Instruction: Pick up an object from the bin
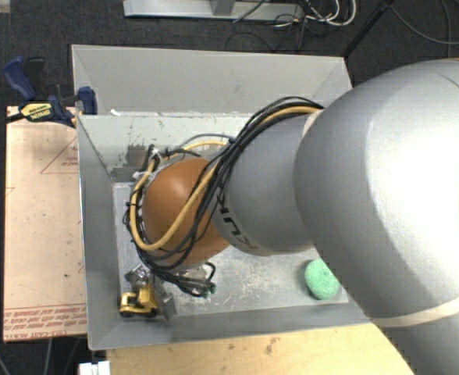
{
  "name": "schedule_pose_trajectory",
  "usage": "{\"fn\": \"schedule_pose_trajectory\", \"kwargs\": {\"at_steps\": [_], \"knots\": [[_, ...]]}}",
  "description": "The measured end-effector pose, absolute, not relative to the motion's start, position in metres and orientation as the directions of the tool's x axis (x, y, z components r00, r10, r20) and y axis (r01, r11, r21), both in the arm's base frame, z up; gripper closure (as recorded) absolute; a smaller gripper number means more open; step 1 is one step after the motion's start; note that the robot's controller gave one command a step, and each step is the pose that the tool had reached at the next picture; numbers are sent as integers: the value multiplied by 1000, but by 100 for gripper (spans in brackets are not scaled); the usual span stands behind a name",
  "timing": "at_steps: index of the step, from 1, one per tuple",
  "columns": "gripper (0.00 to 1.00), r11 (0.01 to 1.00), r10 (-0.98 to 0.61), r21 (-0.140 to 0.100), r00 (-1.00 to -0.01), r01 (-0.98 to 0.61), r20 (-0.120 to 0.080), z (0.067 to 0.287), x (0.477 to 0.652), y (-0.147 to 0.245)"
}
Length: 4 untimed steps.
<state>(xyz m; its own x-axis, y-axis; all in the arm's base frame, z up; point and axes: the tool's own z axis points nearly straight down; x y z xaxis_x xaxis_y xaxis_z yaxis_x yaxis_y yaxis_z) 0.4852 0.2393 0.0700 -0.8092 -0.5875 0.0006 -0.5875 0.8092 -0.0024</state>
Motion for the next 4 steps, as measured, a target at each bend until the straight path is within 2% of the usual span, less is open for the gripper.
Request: {"fn": "schedule_pose_trajectory", "kwargs": {"at_steps": [1, 2, 3, 4], "knots": [[100, 809, -587, -2, -809, -587, 1, 70, 485, 239], [100, 814, -581, 2, -814, -581, -2, 70, 491, 198], [100, 812, -583, 3, -812, -583, 5, 121, 491, 197], [100, 830, -557, -2, -830, -557, -15, 137, 512, 210]]}}
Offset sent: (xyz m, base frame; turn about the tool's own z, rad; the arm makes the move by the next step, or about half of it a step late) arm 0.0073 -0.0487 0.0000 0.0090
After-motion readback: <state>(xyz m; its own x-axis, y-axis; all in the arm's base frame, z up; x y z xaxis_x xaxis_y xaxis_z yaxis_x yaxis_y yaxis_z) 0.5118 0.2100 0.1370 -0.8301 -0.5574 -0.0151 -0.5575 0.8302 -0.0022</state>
